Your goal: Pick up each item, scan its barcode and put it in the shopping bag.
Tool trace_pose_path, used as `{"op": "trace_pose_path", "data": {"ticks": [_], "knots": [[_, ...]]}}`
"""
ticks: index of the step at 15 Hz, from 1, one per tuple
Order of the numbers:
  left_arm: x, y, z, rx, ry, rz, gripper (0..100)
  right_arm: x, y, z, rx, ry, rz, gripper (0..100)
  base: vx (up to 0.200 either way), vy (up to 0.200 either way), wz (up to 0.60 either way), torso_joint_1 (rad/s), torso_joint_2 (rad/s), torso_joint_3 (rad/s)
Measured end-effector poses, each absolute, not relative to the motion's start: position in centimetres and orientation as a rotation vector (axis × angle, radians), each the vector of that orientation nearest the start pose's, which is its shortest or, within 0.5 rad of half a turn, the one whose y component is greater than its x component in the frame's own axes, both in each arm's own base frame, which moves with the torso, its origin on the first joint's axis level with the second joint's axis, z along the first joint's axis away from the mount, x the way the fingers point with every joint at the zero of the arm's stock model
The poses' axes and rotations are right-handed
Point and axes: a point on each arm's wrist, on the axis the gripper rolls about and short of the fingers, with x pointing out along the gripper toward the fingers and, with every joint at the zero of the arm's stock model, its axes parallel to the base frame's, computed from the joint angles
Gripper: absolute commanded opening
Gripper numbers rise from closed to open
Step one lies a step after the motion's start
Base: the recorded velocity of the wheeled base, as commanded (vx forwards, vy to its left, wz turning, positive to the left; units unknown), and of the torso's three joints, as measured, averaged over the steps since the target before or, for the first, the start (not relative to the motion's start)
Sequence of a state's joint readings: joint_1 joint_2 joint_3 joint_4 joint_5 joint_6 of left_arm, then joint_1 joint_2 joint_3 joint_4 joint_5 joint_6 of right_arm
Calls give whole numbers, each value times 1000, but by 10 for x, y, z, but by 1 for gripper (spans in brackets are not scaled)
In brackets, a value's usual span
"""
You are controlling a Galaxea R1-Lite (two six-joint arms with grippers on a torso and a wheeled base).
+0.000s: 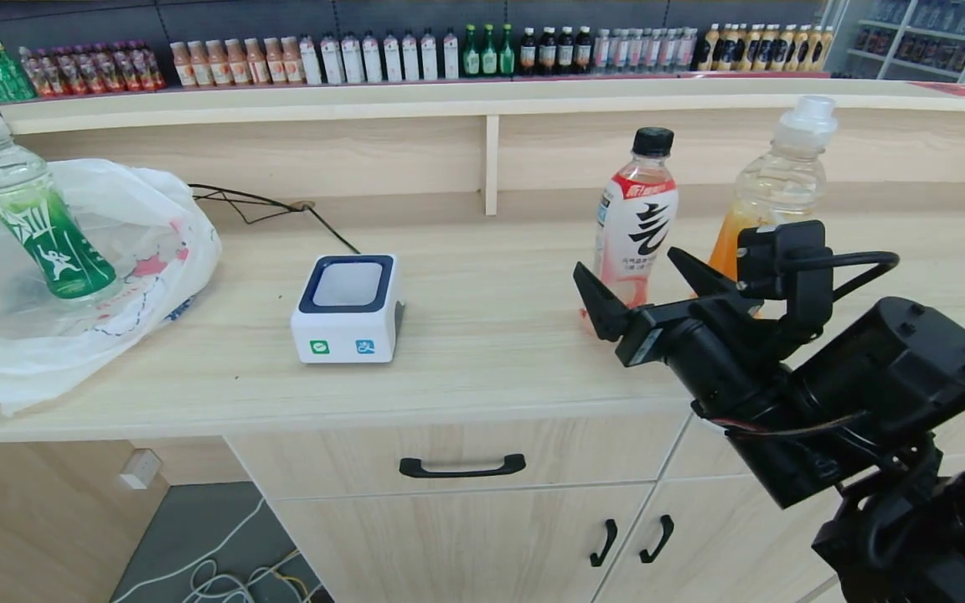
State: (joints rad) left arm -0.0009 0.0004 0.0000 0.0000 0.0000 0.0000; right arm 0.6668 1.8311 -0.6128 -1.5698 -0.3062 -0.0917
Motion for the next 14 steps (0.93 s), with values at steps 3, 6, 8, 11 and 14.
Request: {"op": "trace_pose_path", "data": {"ticks": [3, 6, 8, 11, 14], "knots": [[-23, 0, 75, 0, 0, 0, 100, 247, 183, 182, 68, -313, 335, 100, 0, 0, 0, 0, 0, 0], [-23, 0, 75, 0, 0, 0, 100, 249, 180, 179, 60, -304, 329, 100, 0, 0, 0, 0, 0, 0], [-23, 0, 75, 0, 0, -1, 100, 253, 179, 182, 63, -312, 317, 100, 0, 0, 0, 0, 0, 0], [-23, 0, 75, 0, 0, -1, 100, 258, 180, 182, 48, -280, 318, 100, 0, 0, 0, 0, 0, 0], [-23, 0, 75, 0, 0, 0, 100, 266, 175, 180, 34, -254, 333, 100, 0, 0, 0, 0, 0, 0]]}}
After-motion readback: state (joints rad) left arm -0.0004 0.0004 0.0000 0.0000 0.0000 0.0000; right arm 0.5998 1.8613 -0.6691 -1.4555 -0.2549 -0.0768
